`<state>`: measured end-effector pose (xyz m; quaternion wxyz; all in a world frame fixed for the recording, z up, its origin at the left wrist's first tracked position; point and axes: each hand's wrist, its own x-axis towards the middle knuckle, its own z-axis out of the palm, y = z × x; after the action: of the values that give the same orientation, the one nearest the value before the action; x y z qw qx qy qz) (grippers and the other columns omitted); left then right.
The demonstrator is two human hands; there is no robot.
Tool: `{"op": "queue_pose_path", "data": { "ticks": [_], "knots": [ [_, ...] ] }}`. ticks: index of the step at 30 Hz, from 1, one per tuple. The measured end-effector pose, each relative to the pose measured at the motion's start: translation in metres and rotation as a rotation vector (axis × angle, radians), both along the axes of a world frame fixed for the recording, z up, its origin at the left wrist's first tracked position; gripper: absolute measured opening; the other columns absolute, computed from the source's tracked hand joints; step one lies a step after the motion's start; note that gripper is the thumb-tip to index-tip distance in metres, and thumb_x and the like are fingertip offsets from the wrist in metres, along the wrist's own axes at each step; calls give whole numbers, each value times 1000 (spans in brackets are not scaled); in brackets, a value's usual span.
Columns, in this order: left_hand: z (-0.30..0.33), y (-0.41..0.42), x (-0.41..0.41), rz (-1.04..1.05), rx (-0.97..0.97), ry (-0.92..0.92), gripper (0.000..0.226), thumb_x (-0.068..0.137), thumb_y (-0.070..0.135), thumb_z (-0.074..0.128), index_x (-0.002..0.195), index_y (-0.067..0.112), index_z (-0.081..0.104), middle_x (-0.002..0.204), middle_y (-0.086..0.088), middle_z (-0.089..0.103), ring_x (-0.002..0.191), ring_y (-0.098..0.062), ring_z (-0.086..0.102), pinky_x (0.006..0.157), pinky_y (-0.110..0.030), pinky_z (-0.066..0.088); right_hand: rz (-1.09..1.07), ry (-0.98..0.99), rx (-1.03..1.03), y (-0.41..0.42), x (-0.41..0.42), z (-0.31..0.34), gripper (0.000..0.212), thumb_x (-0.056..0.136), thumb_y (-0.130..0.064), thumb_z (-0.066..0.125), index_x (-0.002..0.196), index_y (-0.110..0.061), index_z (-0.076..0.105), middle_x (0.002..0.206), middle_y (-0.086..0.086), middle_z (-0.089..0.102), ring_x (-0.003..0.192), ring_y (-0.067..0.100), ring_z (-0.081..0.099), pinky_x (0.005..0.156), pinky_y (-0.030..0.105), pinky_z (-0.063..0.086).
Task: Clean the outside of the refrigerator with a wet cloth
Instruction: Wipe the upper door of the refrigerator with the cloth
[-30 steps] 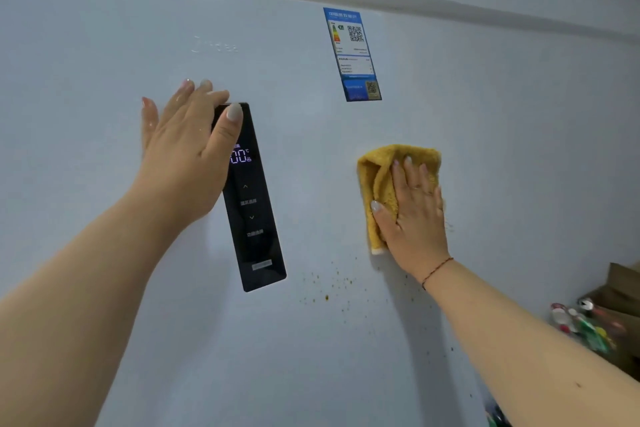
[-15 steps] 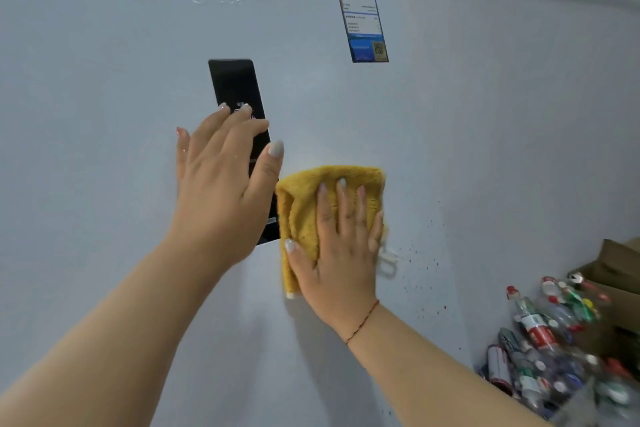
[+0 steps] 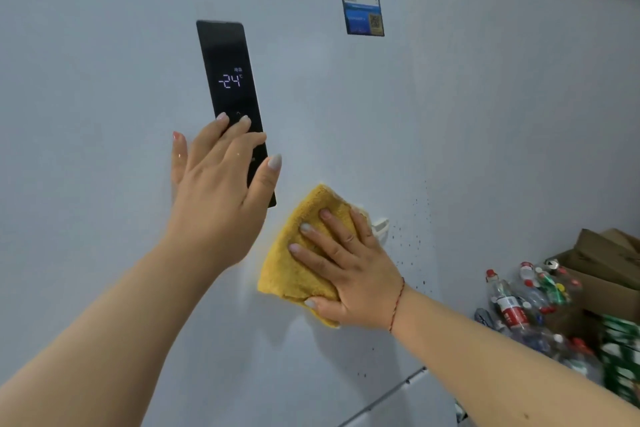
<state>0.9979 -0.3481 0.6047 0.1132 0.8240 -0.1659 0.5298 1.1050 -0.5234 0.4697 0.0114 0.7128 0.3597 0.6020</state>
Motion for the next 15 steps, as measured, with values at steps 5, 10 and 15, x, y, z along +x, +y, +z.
{"op": "queue_pose_path", "data": {
  "ticks": [5,10,15],
  "knots": [
    [-6,1,3,28,0,5,73,89,60,14,133,18,53,154,1,37,148,-10,10,120,-43,-10,-118,128,148,-52,22,-9,77,89,-67,31,152,-30,6,159,-1,11,146,33,14,110,63,21],
    [-16,-2,5,41,18,10,72,91,60,15,134,16,52,157,-2,33,149,-13,10,119,-44,-12,-243,452,536,-77,27,-36,77,91,-69,13,150,-28,-13,159,2,-5,147,26,-6,117,55,8],
    [-17,-5,5,51,6,15,71,90,58,15,133,15,52,158,-3,30,149,-13,10,119,-45,-11,-188,688,947,-35,11,-55,81,83,-71,5,145,-26,-18,160,3,-13,145,20,-18,118,48,-6]
  ]
}}
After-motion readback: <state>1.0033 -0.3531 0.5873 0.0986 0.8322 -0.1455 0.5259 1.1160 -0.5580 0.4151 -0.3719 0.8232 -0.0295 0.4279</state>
